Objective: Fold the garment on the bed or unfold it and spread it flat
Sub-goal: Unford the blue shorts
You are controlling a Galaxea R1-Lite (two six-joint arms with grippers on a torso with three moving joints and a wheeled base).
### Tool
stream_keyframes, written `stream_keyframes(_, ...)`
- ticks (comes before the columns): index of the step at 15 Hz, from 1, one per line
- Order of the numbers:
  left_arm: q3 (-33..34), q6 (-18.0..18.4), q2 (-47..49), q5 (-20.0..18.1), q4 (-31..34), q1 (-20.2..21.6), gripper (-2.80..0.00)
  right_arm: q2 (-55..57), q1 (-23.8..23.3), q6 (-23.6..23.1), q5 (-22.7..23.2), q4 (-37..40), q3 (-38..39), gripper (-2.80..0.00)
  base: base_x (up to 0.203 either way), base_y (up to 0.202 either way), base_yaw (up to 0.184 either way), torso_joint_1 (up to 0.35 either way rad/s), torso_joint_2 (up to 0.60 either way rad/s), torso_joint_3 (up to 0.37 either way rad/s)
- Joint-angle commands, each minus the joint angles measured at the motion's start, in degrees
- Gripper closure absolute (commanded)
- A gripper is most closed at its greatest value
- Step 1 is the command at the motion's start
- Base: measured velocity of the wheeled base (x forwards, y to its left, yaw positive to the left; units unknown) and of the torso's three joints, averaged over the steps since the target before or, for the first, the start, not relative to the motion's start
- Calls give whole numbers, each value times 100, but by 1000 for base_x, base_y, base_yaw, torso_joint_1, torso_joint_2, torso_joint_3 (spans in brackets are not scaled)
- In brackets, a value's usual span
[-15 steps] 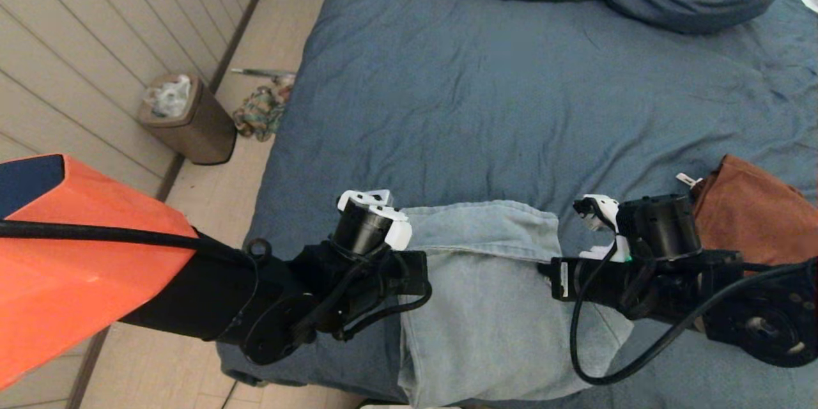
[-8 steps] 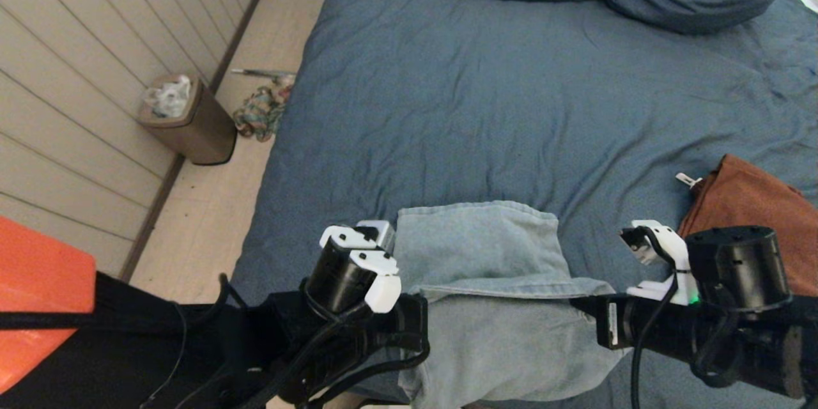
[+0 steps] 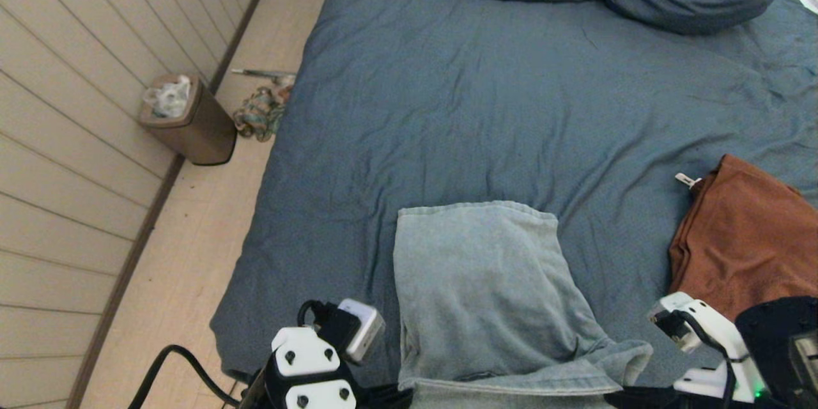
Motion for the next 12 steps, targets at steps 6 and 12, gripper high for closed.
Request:
stream_keyframes(6, 177, -12, 105, -44, -88, -195, -280, -67, 488, -2, 16, -29, 279, -280, 0, 0, 0, 0, 0, 0)
stream_keyframes(12, 278, 18, 36, -28, -308, -195, -280, -176, 482, -65, 25, -50, 338, -280, 0, 0, 0, 0, 0, 0)
